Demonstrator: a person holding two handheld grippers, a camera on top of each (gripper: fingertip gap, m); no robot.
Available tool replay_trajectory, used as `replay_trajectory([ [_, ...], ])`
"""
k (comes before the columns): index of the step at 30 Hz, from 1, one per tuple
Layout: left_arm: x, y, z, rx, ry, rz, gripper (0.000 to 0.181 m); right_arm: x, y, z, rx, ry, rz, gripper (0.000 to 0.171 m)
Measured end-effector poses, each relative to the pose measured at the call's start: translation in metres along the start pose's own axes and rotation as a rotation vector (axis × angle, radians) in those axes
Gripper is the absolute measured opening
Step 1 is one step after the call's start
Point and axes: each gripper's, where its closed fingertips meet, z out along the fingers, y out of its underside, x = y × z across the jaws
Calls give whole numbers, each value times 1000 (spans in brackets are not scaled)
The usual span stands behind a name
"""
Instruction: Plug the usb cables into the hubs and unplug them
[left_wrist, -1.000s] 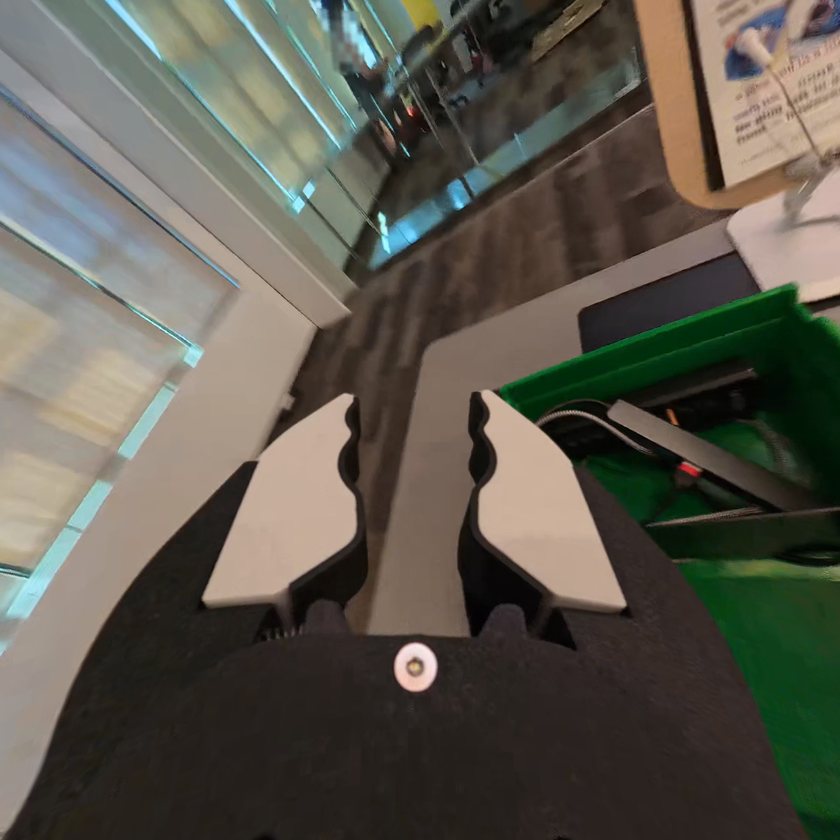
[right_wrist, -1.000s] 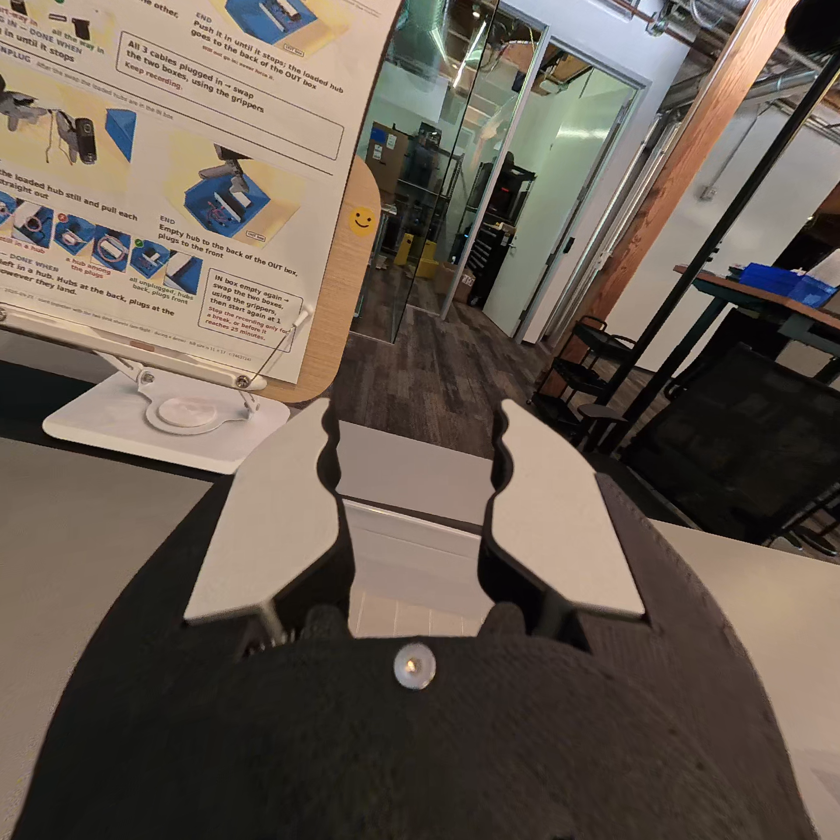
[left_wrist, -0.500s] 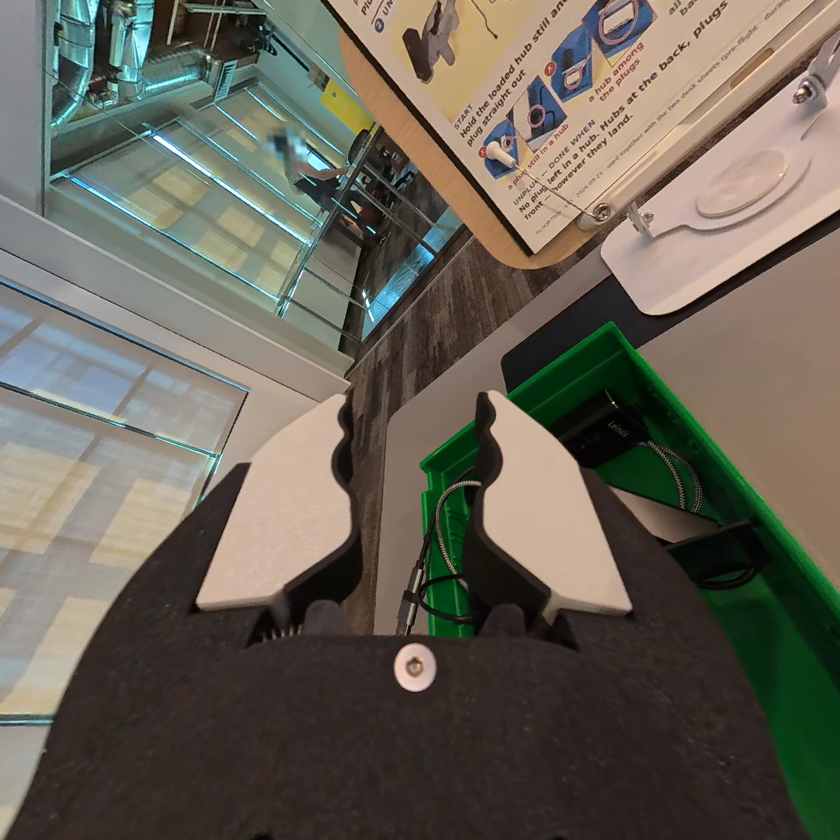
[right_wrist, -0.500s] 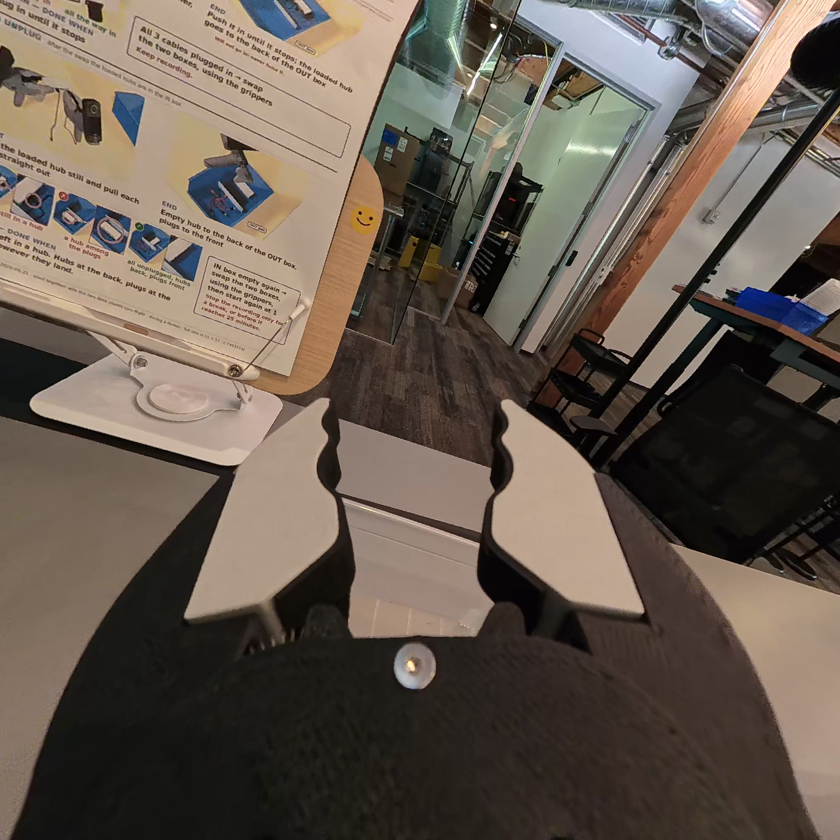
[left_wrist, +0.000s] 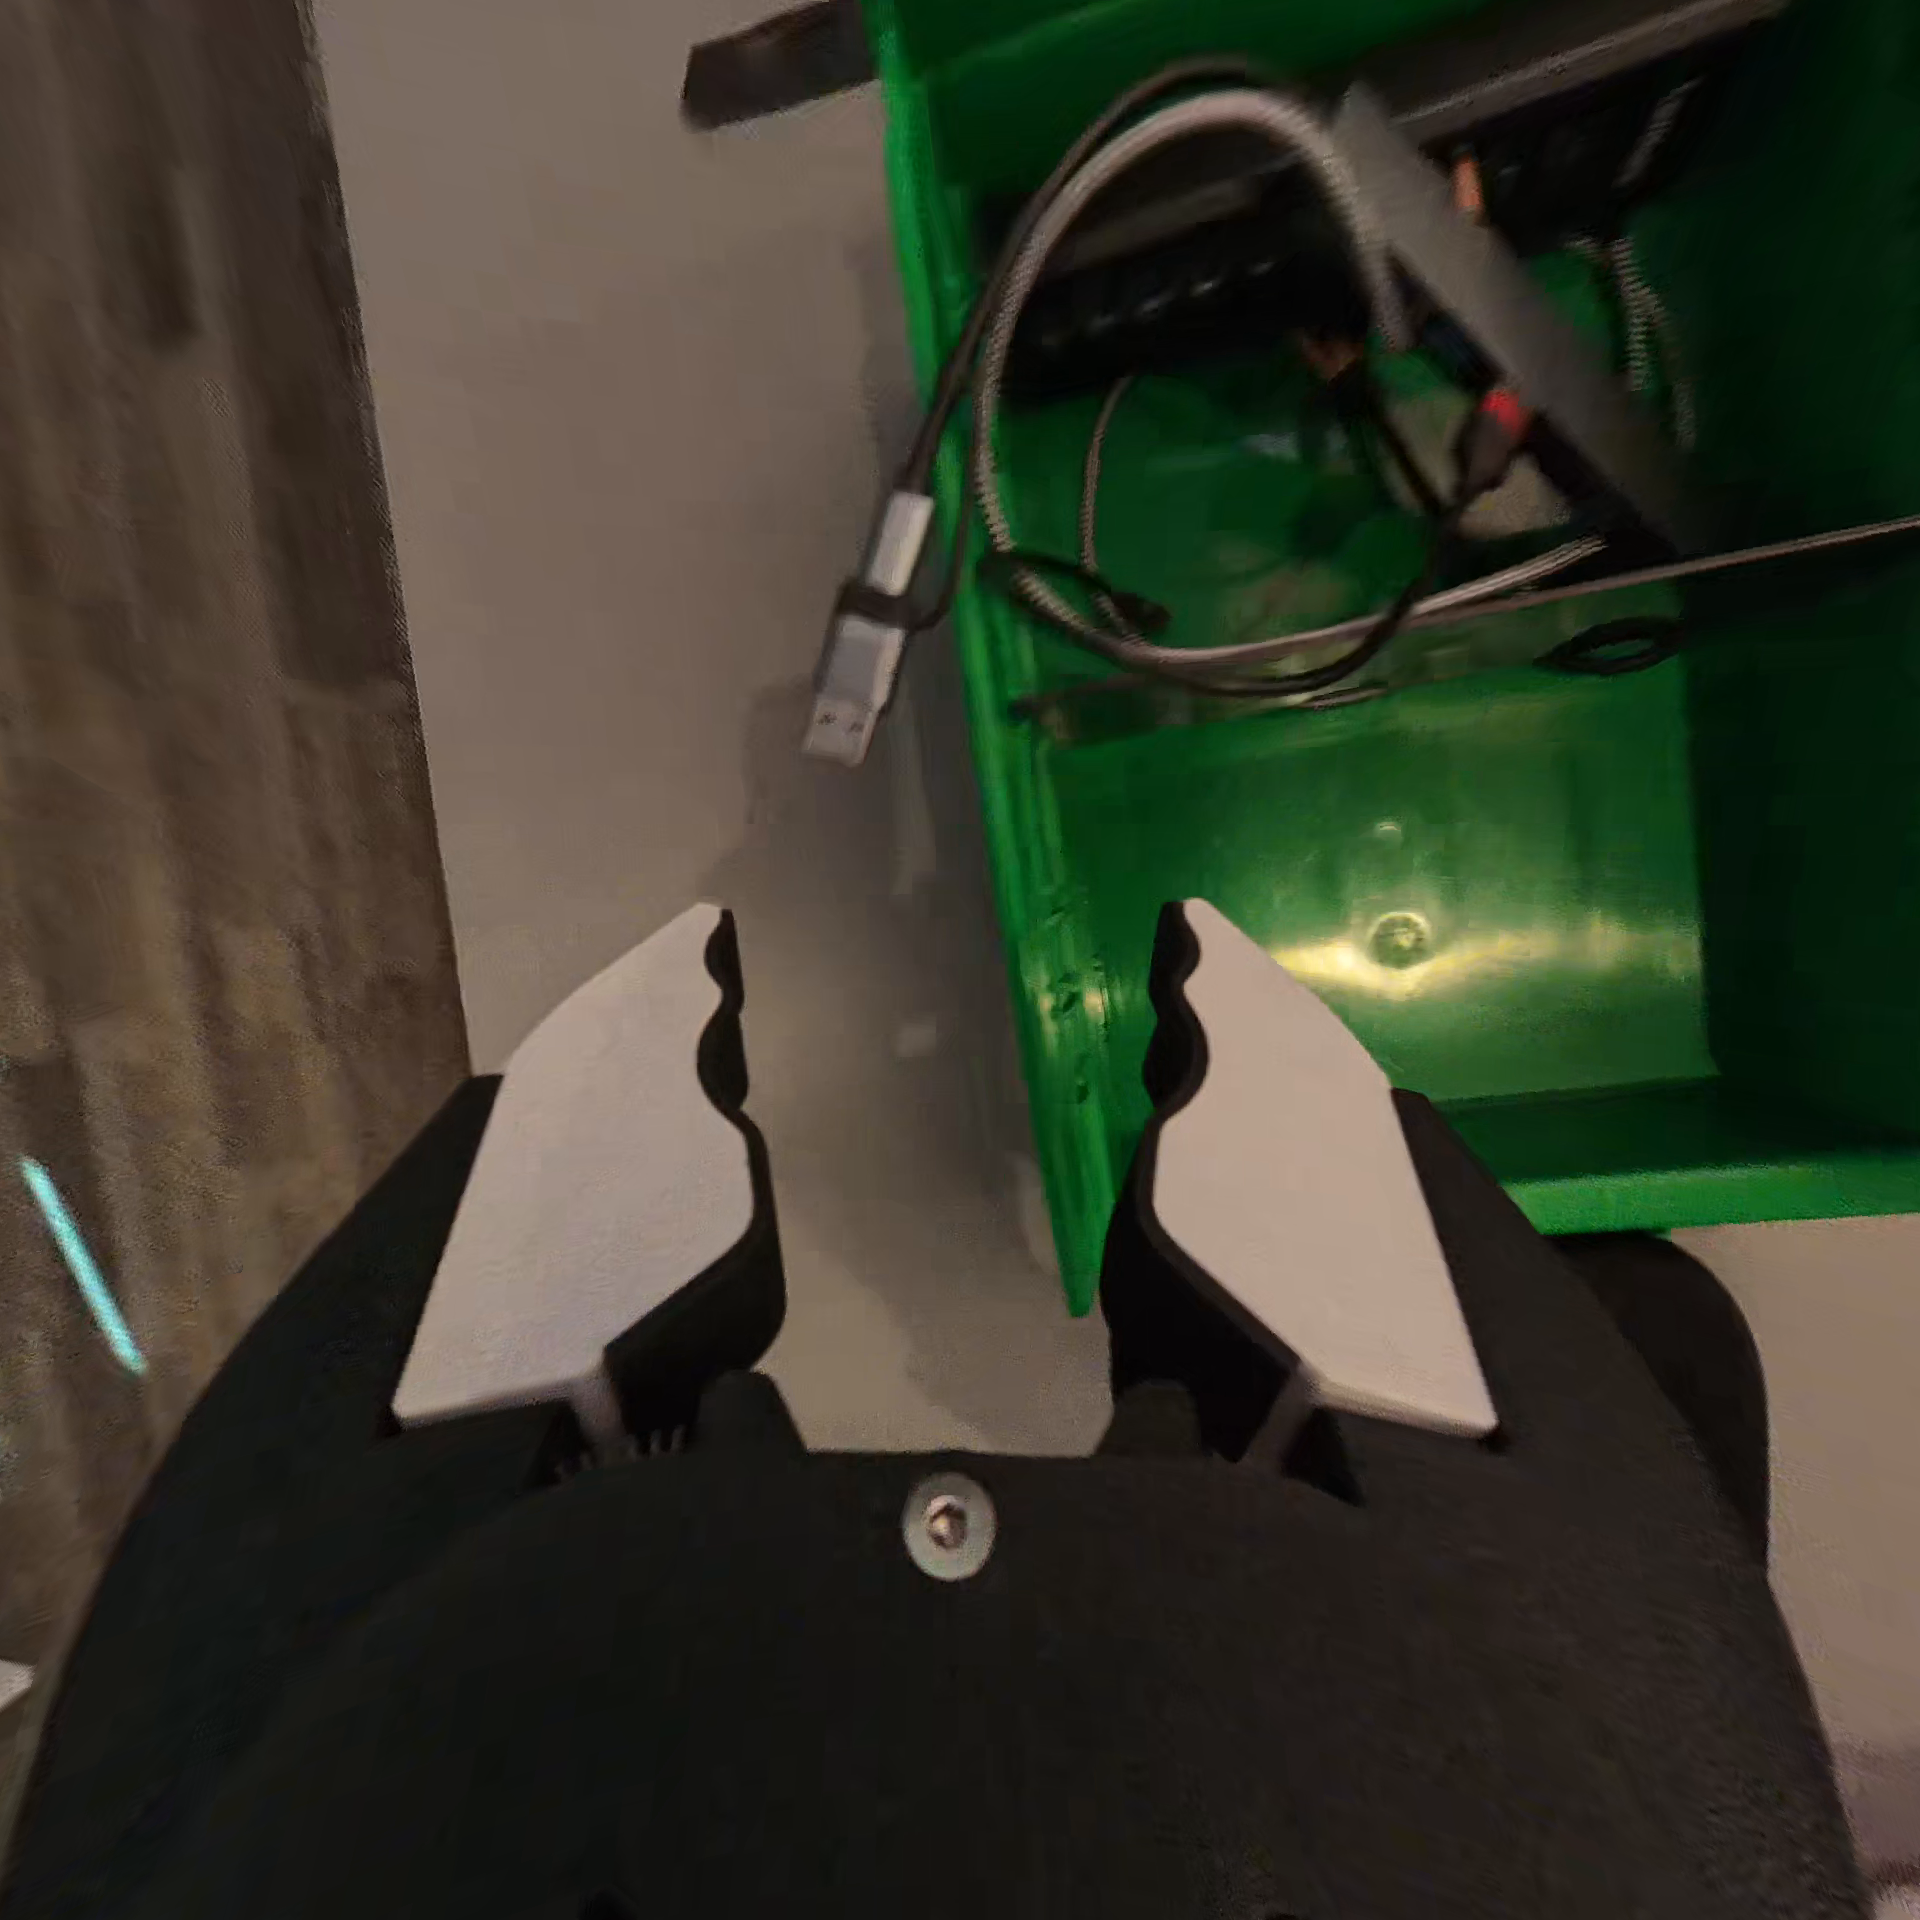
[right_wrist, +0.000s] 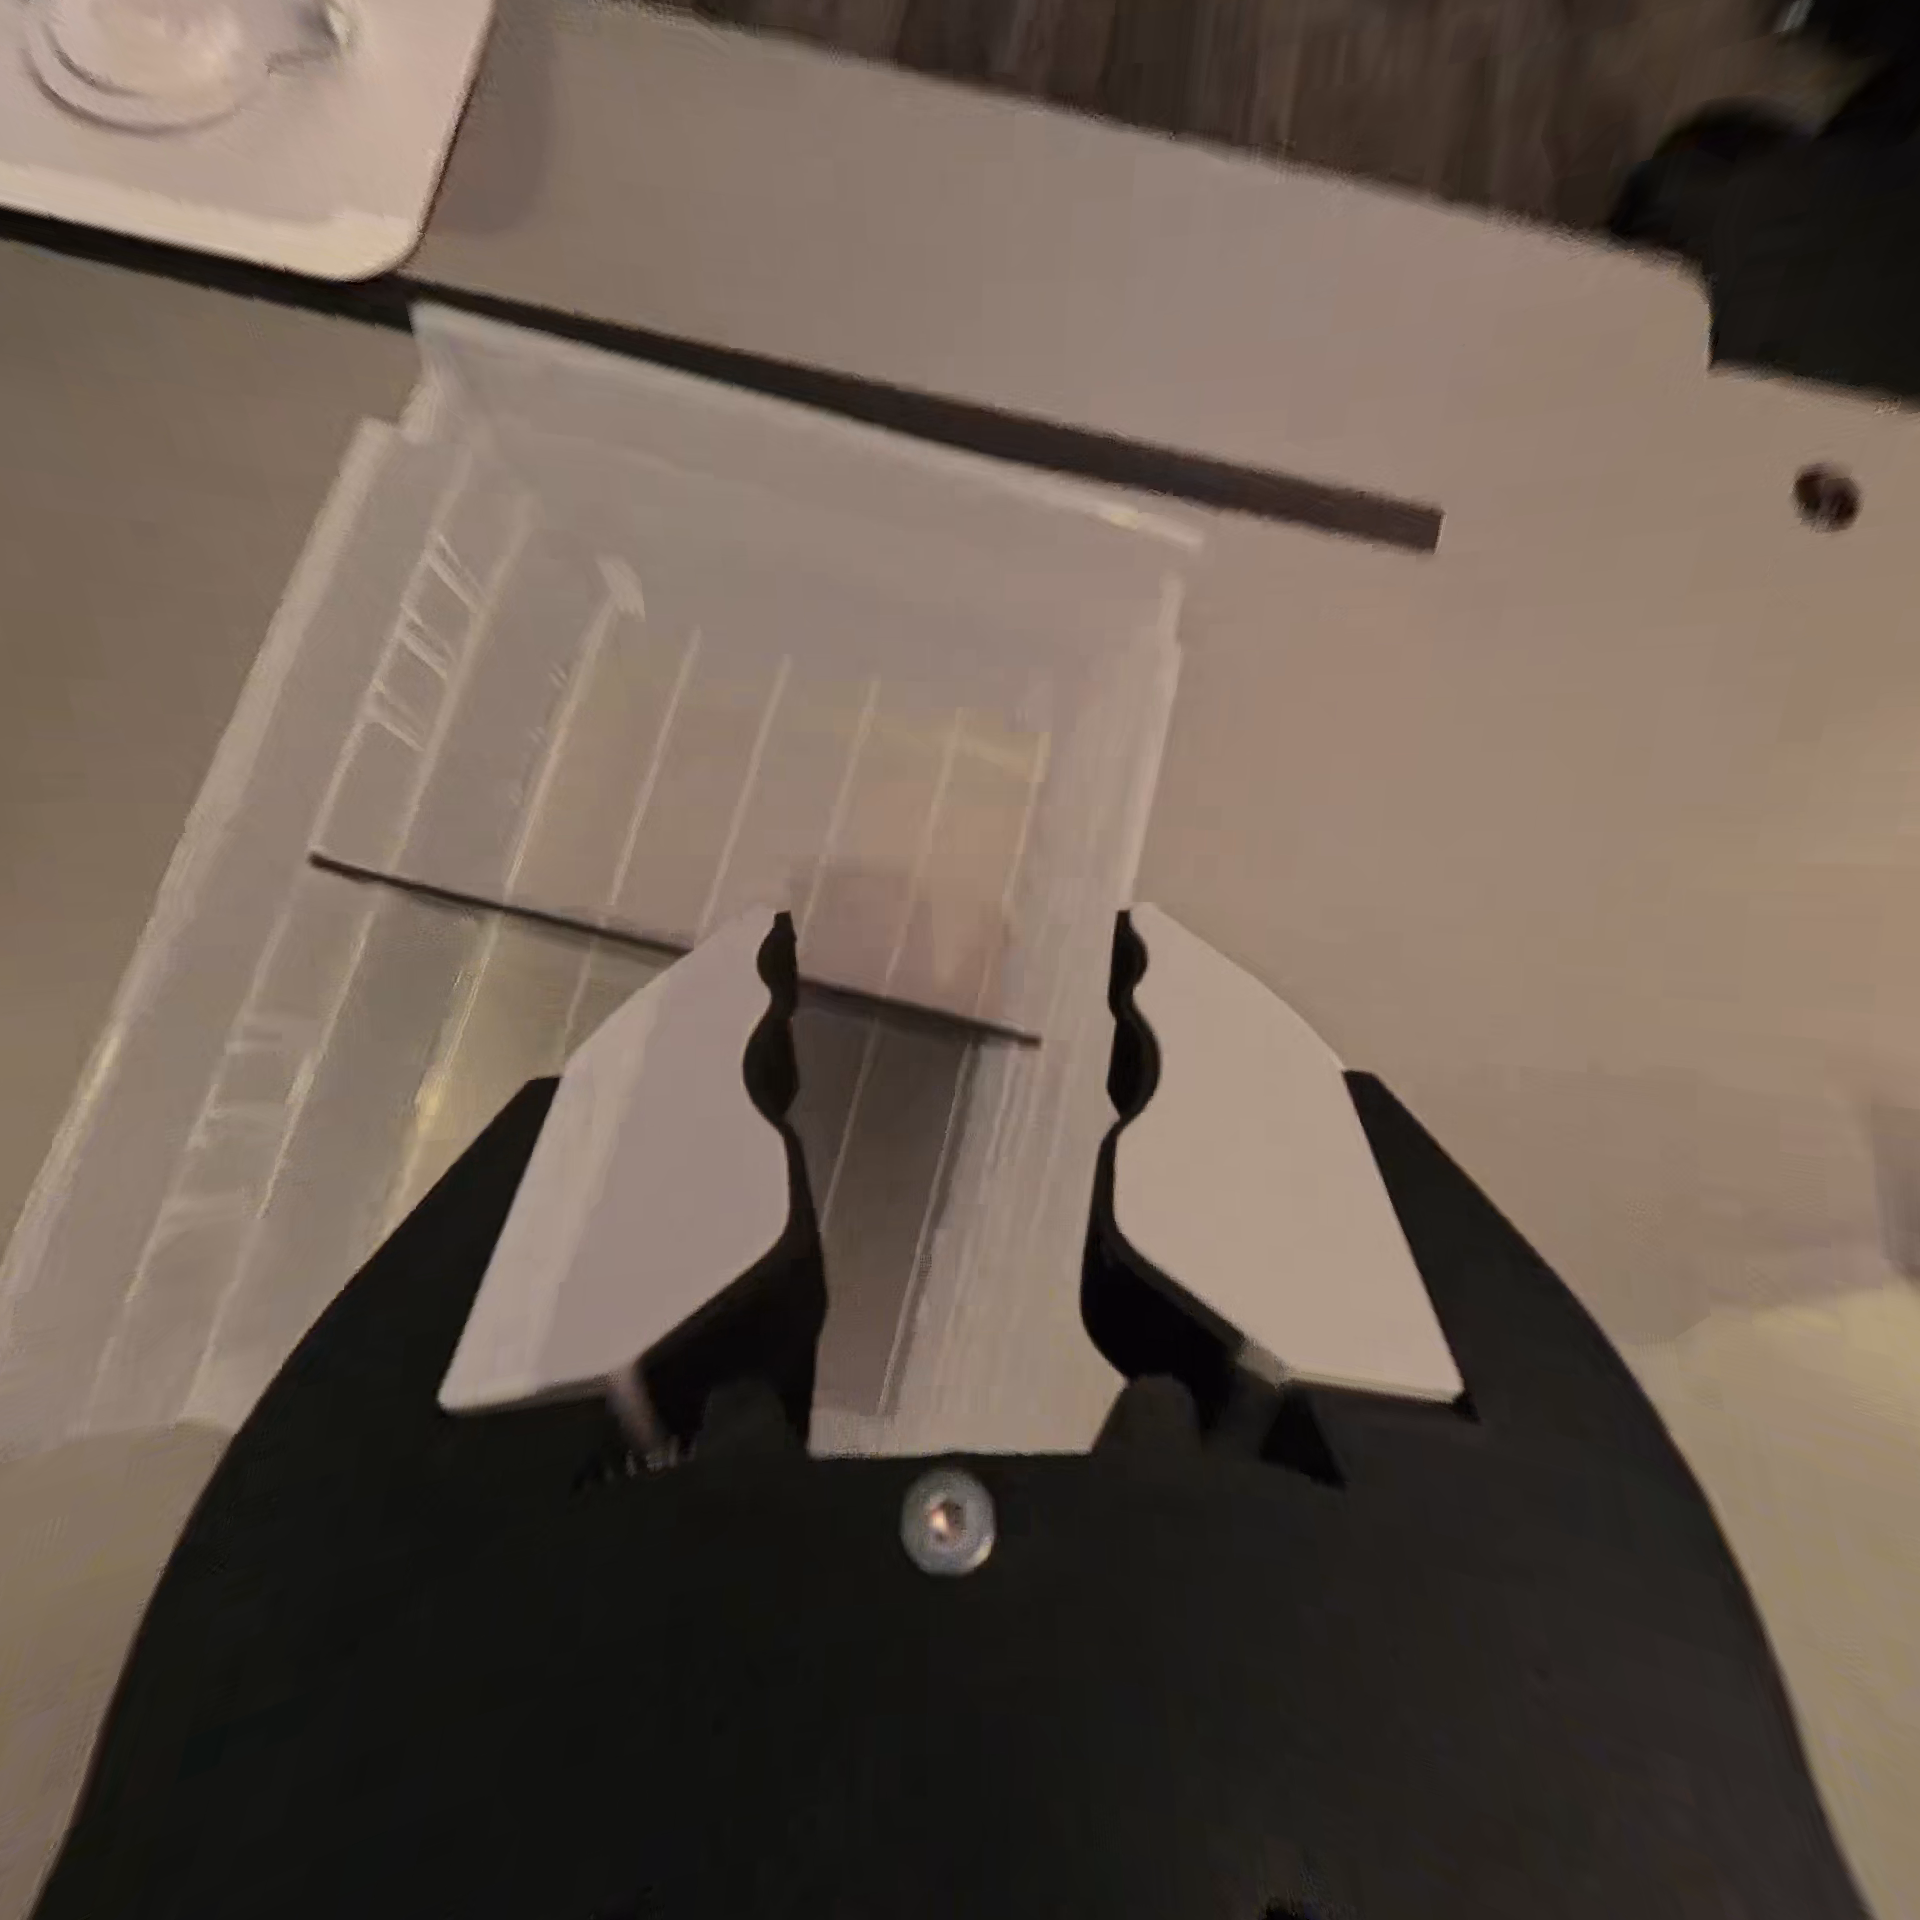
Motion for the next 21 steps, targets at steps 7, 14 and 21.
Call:
replay_trajectory([
  [7,10,26,30,-123,201,-96,71,32,75,8,-272,-23,109,59],
  [14,19,36,55,-223,237,-72,58,23,102,31,-432,-88,118,19],
  [21,13,38,63,-236,278,-156,33,32,99,36,-395,-98,149,9],
])
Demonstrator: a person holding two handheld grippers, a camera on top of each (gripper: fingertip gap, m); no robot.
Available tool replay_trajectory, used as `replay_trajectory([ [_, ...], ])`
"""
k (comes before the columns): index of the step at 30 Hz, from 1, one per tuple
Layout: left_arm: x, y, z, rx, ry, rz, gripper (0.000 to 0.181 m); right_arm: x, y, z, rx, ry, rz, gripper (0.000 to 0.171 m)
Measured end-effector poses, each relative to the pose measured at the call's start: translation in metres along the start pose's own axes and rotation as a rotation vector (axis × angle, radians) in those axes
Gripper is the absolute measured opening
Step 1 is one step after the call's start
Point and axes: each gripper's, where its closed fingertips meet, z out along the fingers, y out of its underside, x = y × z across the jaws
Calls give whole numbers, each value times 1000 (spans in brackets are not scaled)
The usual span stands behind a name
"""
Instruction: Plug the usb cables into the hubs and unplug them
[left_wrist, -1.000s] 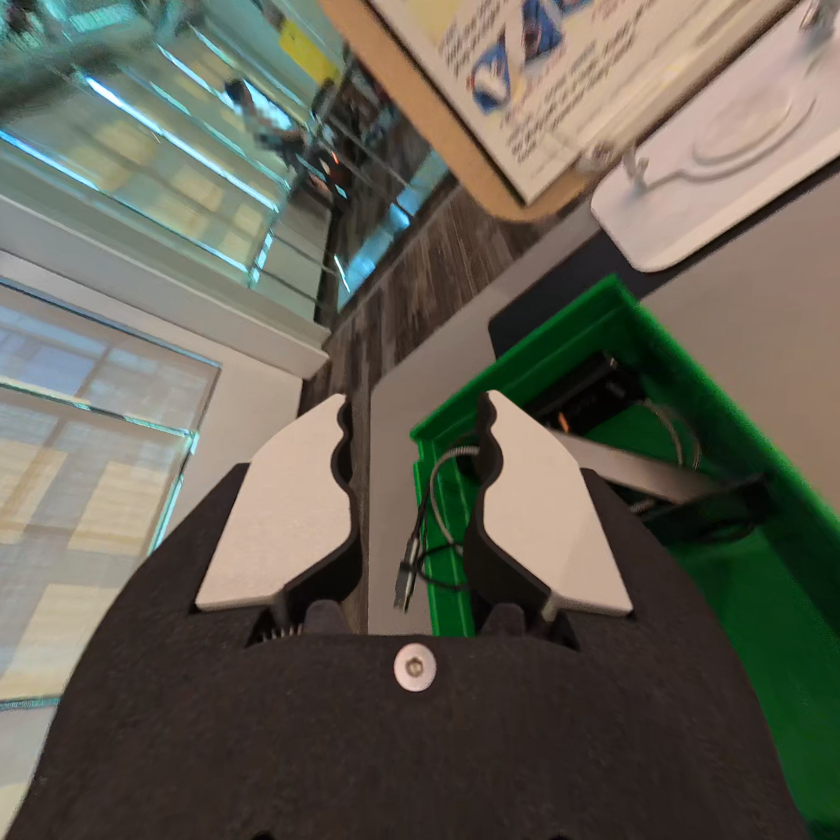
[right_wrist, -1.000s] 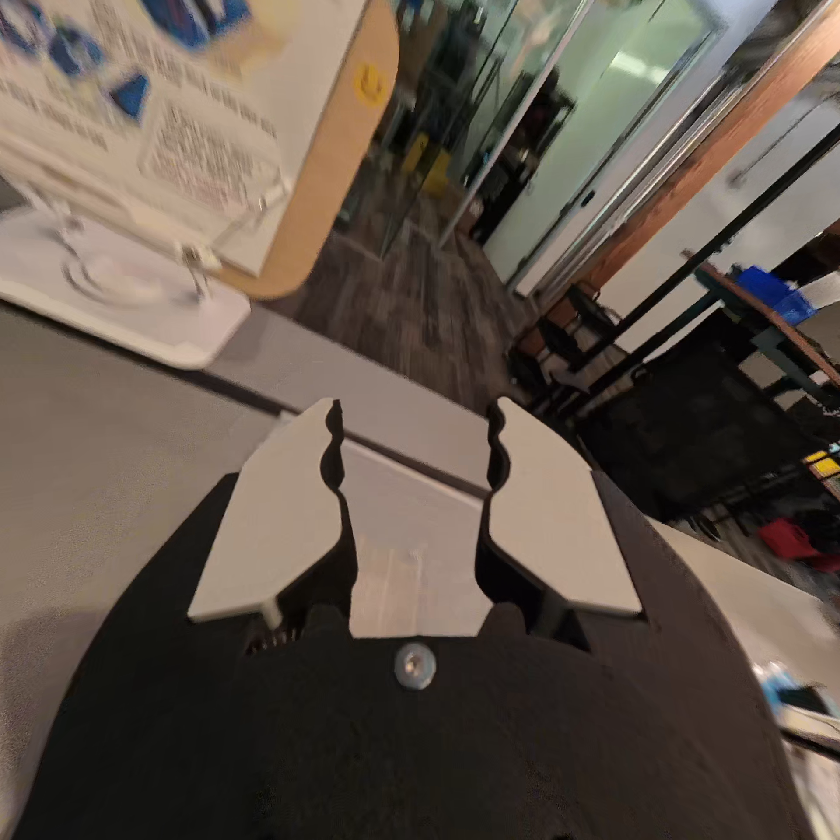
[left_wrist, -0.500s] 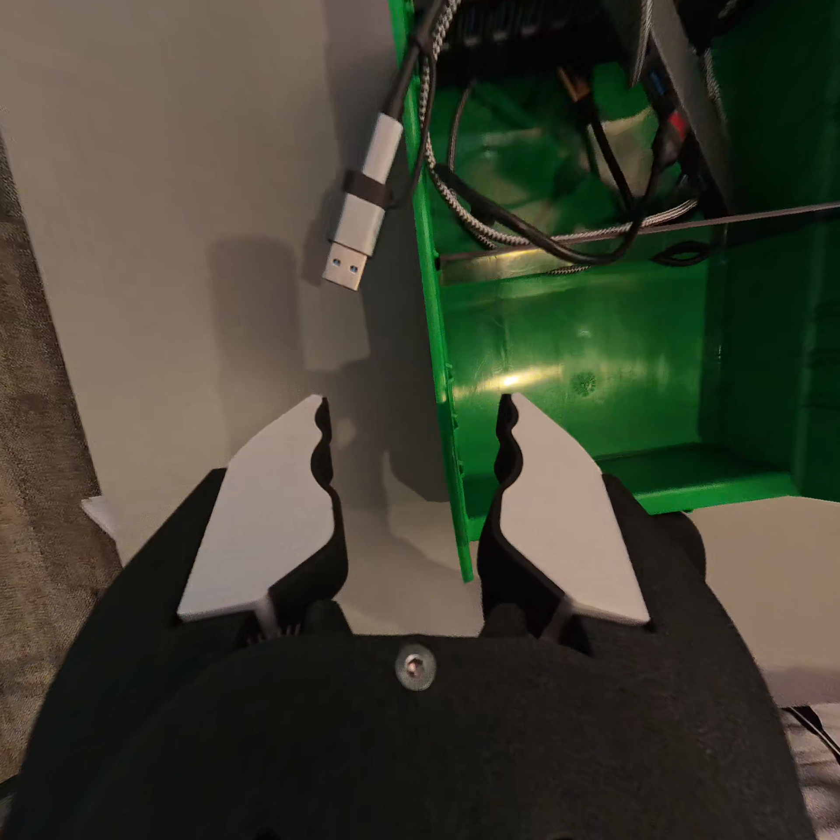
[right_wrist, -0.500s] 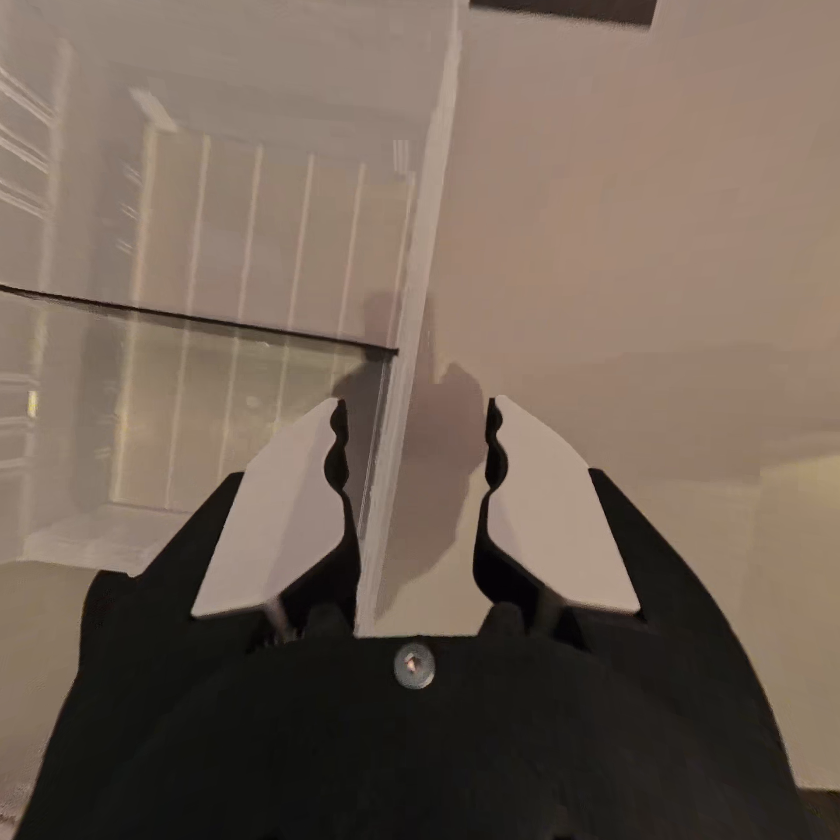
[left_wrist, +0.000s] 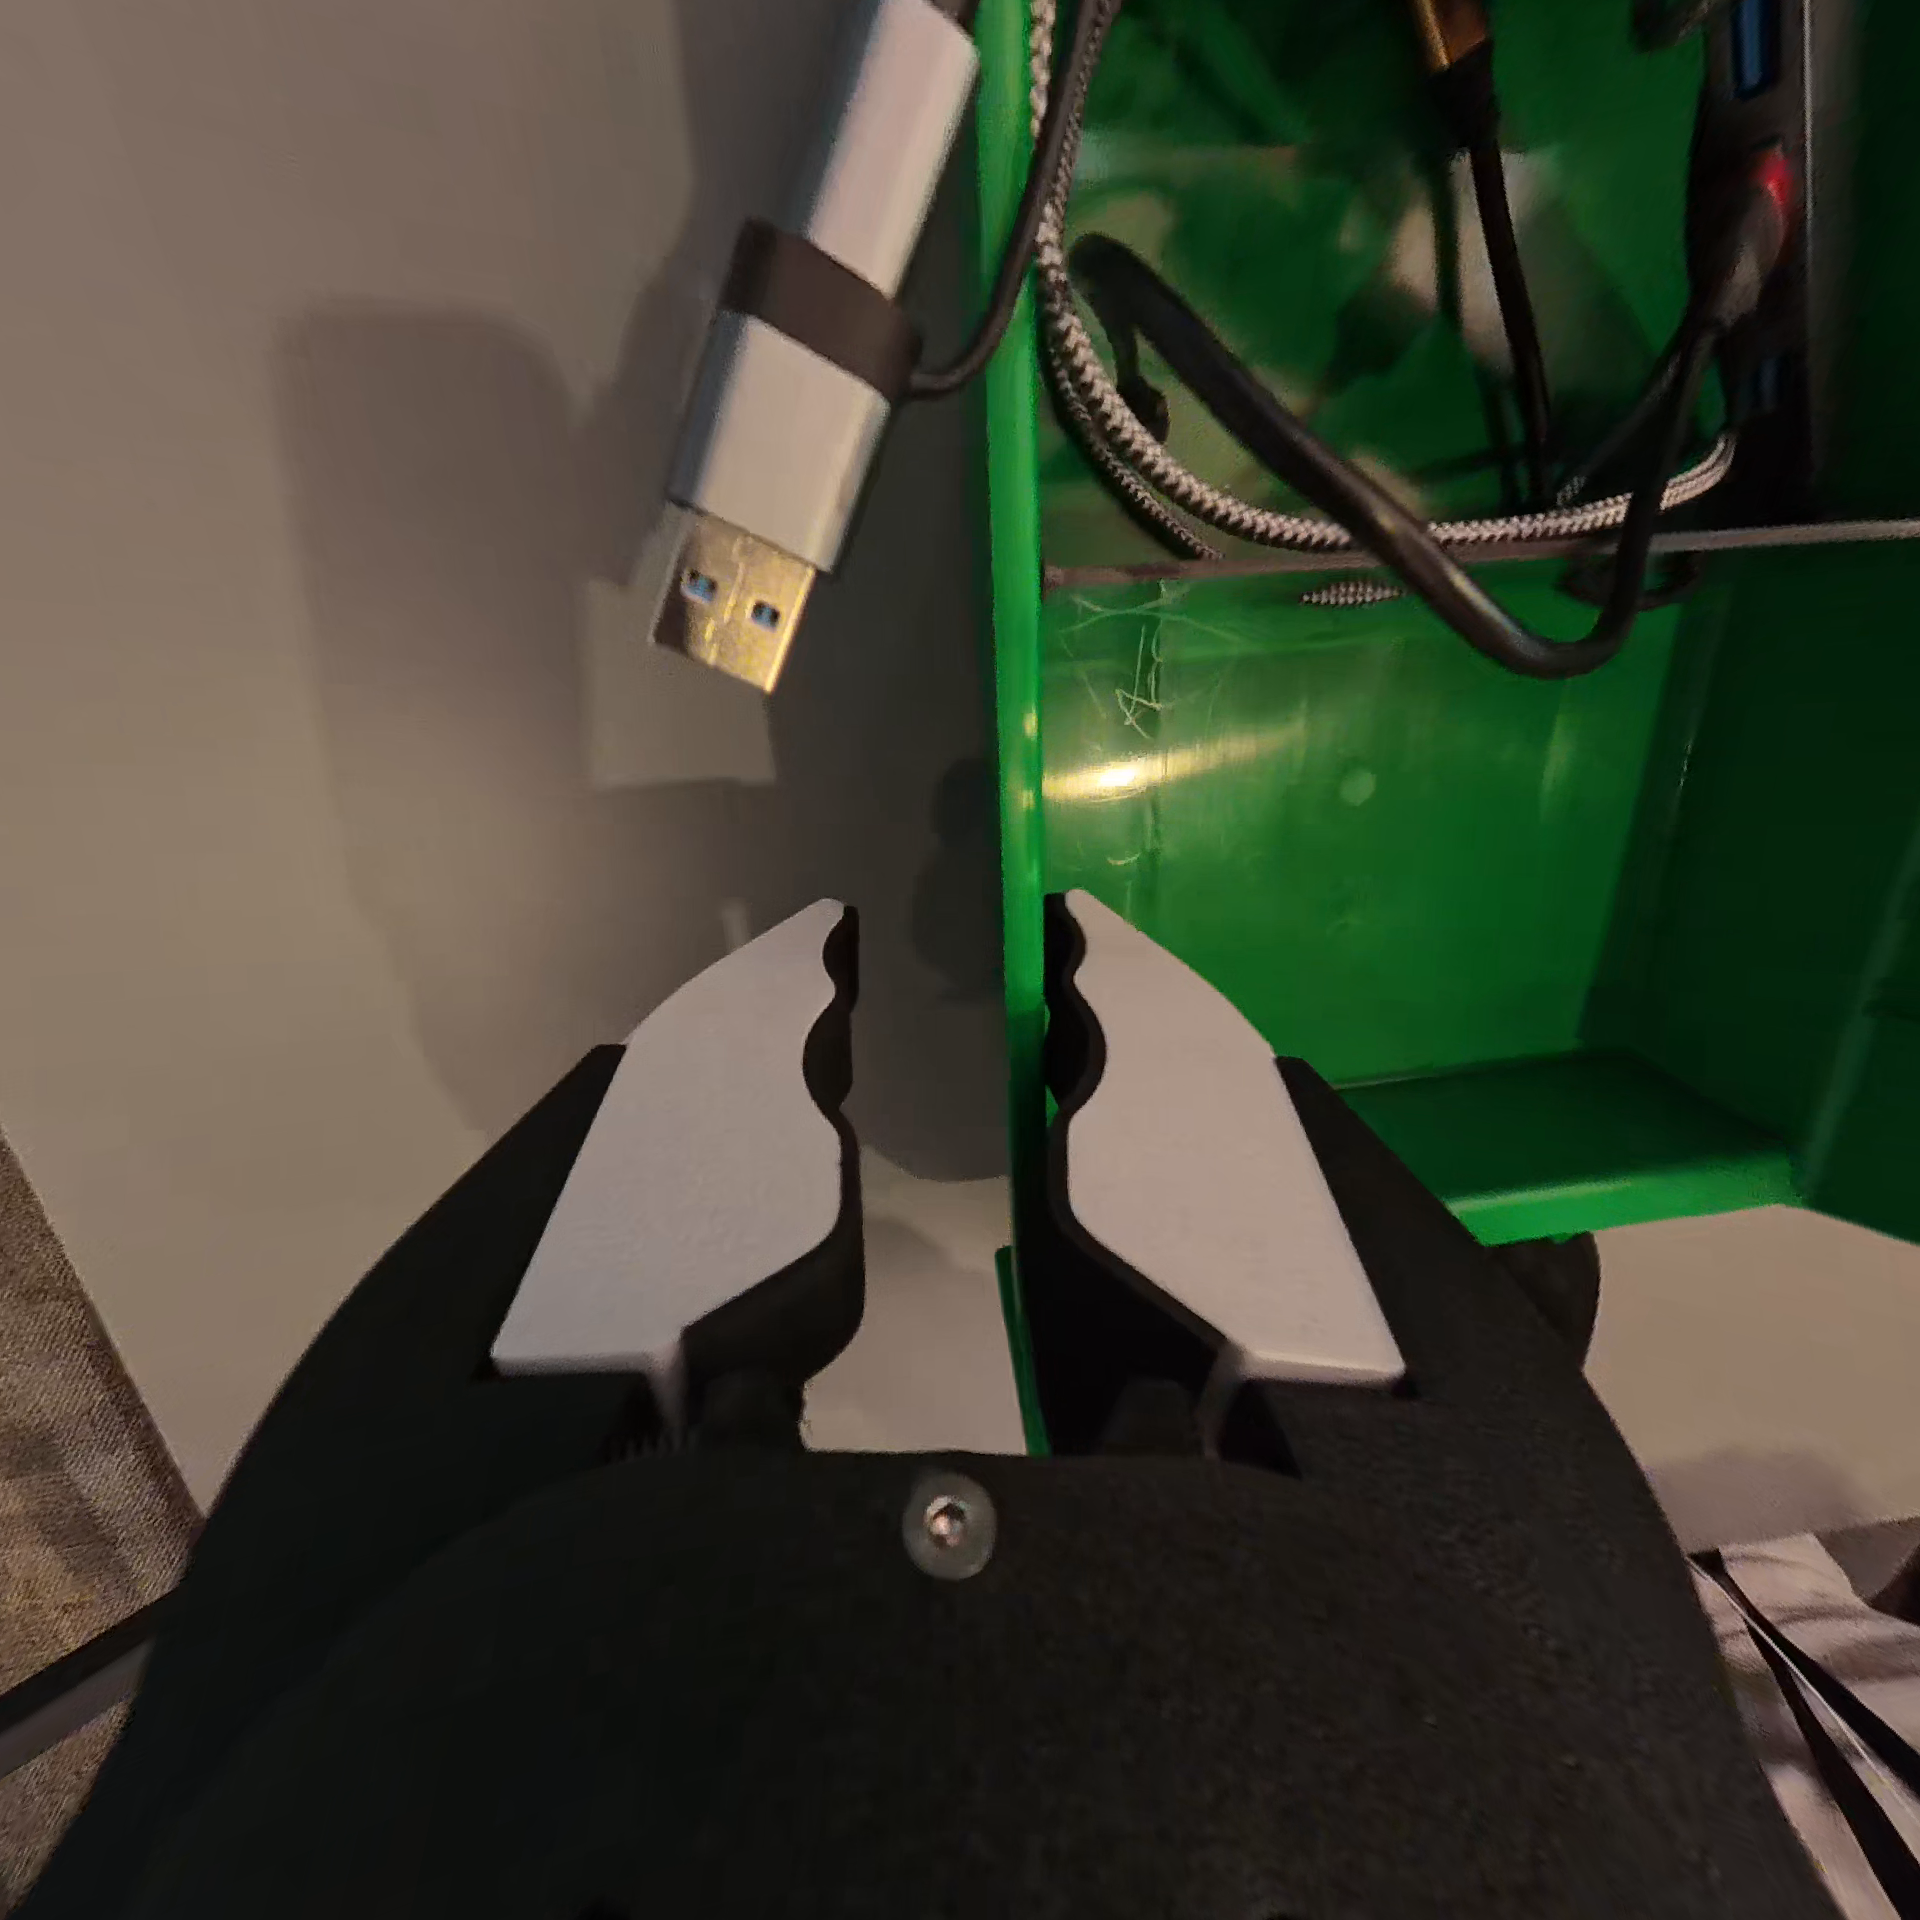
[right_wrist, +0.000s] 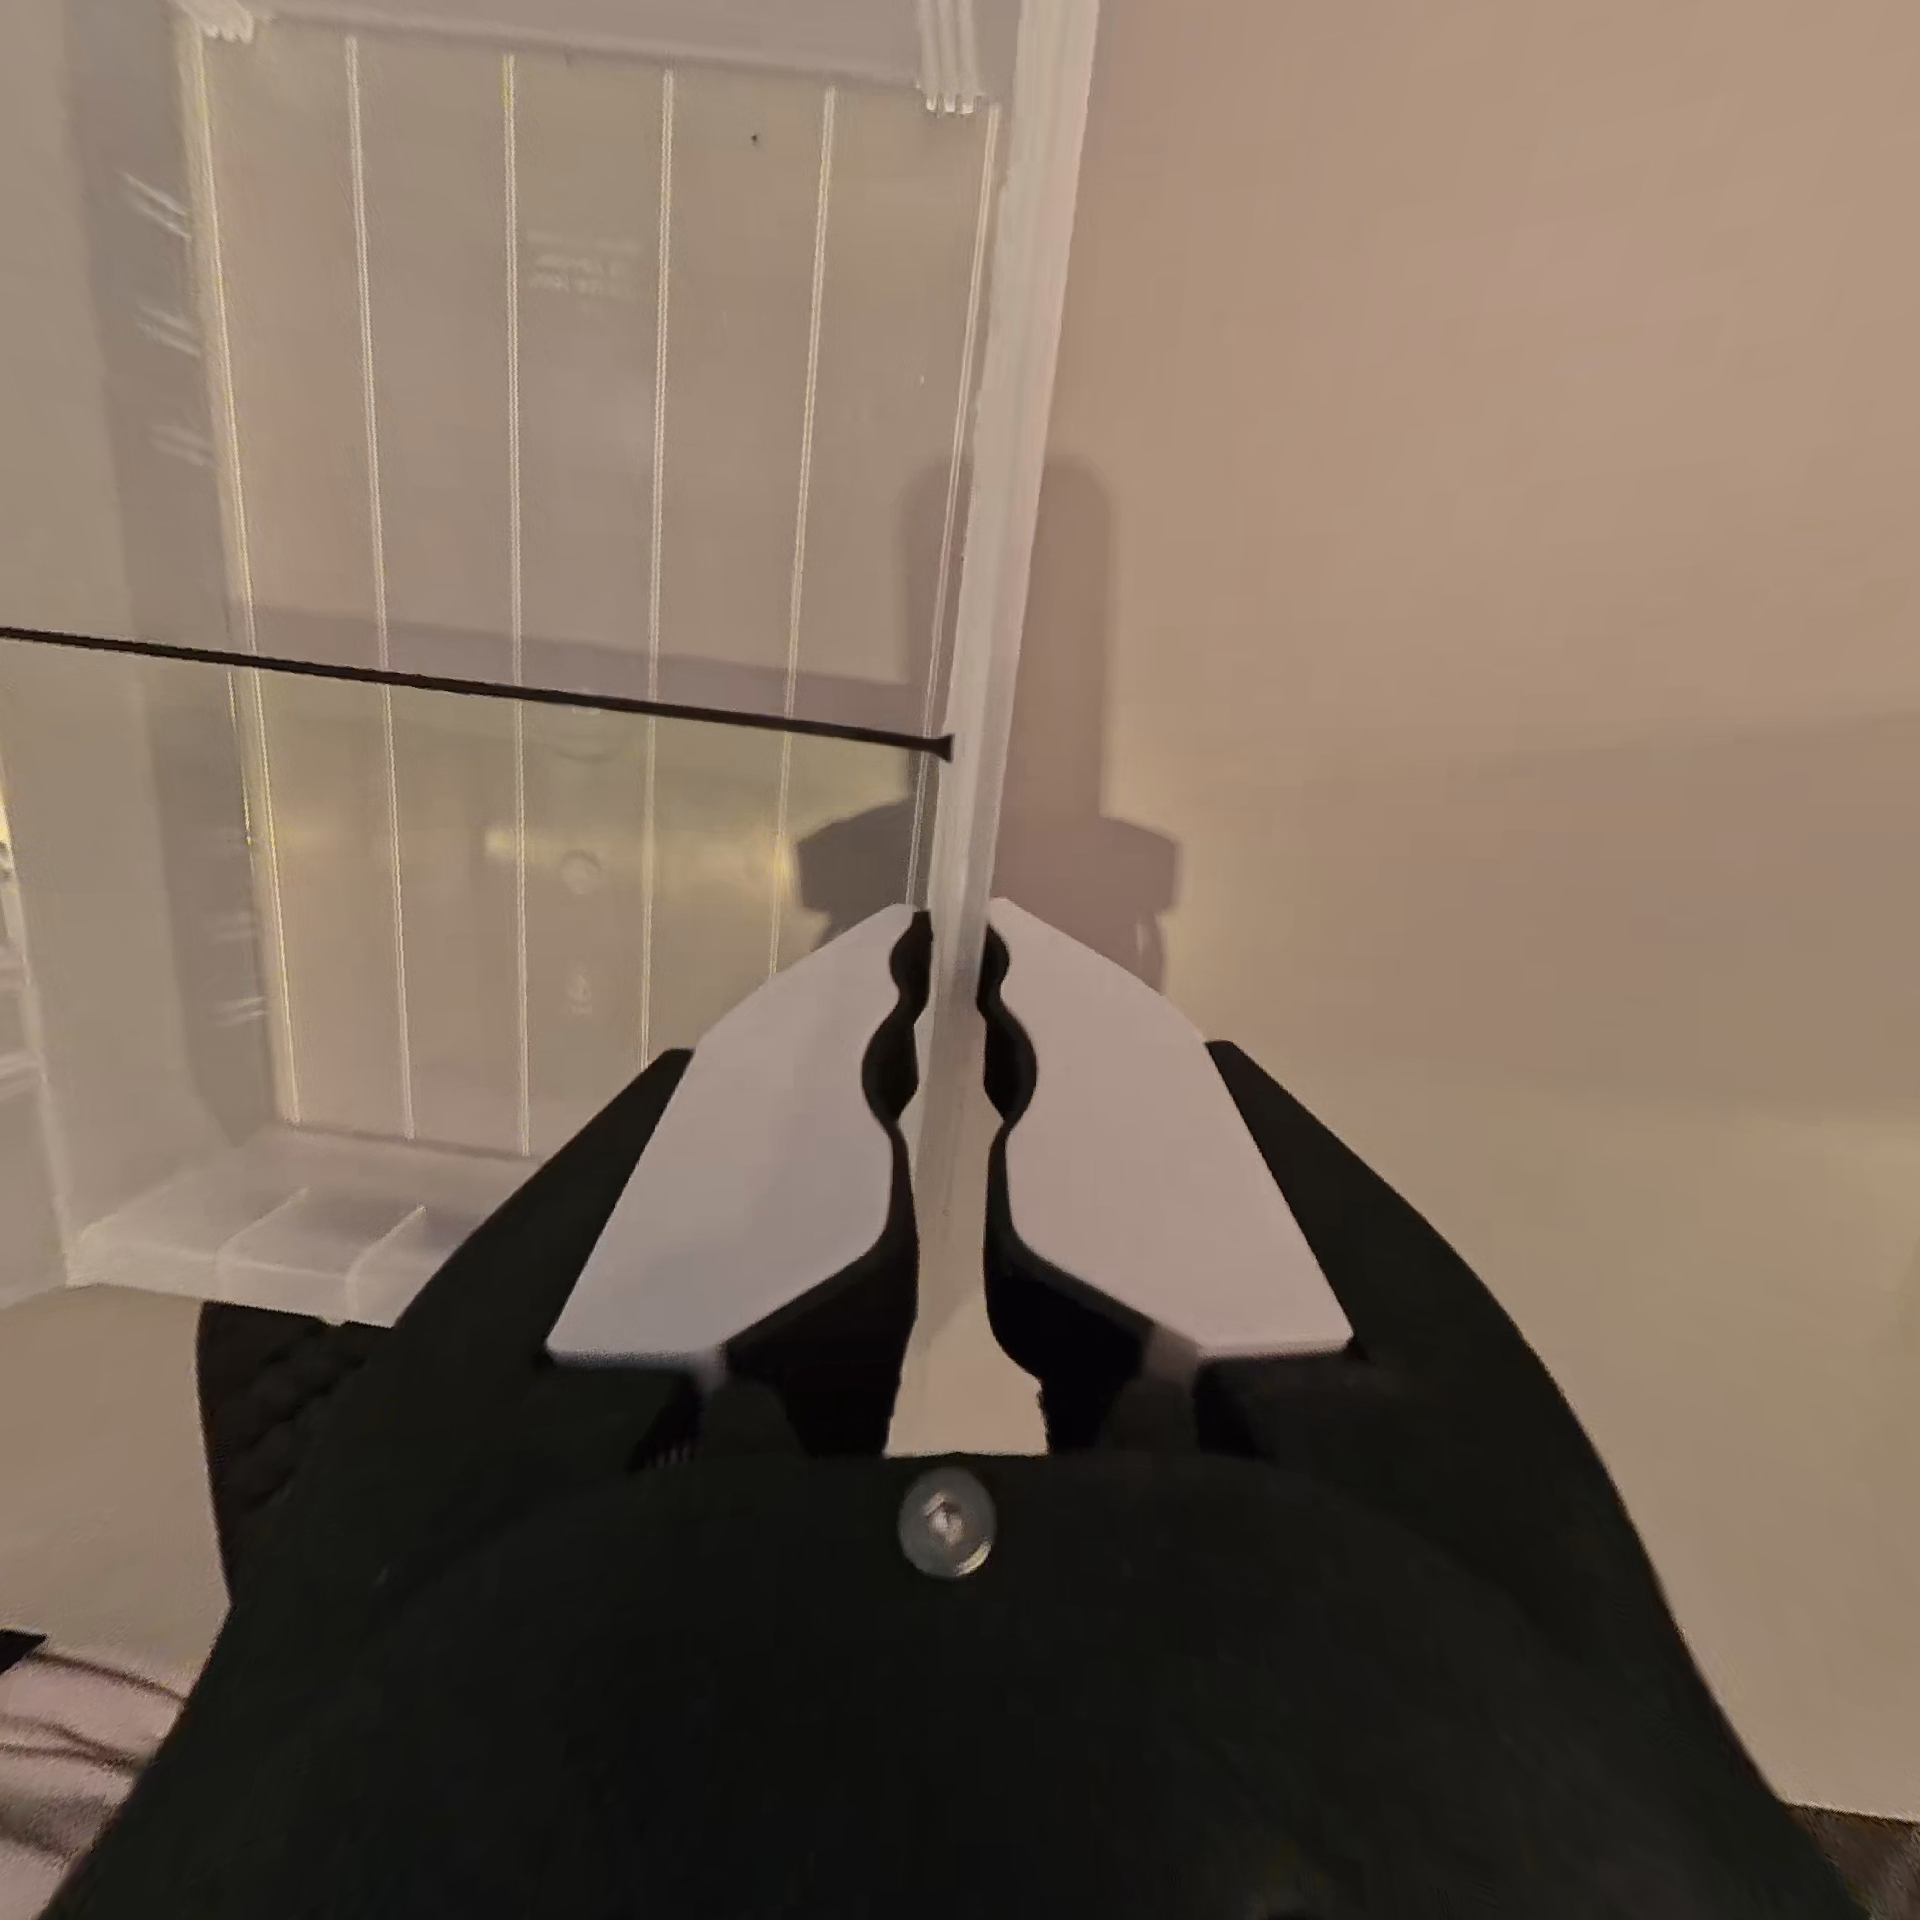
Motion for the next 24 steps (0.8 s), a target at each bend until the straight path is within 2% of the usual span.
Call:
replay_trajectory([
  [3,-3,-2,-3,20,-16,-5,32,0,0,0,8,-2,-6,7],
  [5,-8,-3,-14,54,-49,-27,40,2,-1,-3,20,6,7,18],
  [7,-13,-9,-40,149,-102,-43,47,6,-6,-12,64,33,22,24],
  [9,-12,-31,-80,366,-173,1,45,12,-18,-29,157,78,23,27],
  [11,10,-57,-118,607,-178,99,43,14,-38,-52,305,125,-2,27],
  [13,55,-80,-137,822,-78,228,41,7,-62,-75,483,161,-84,28],
  [14,84,-88,-138,902,37,279,41,3,-72,-86,564,181,-117,28],
  [15,110,-94,-133,914,173,290,40,-1,-79,-93,620,190,-138,28],
  [17,146,-101,-107,763,384,232,39,-10,-87,-98,660,185,-155,29],
  [20,175,-97,-60,450,509,224,36,-21,-94,-93,657,167,-179,29],
  [22,179,-102,-42,383,510,205,35,-27,-97,-88,642,159,-197,29],
  [24,168,-113,-27,335,406,186,35,-34,-99,-82,625,150,-214,29],
])
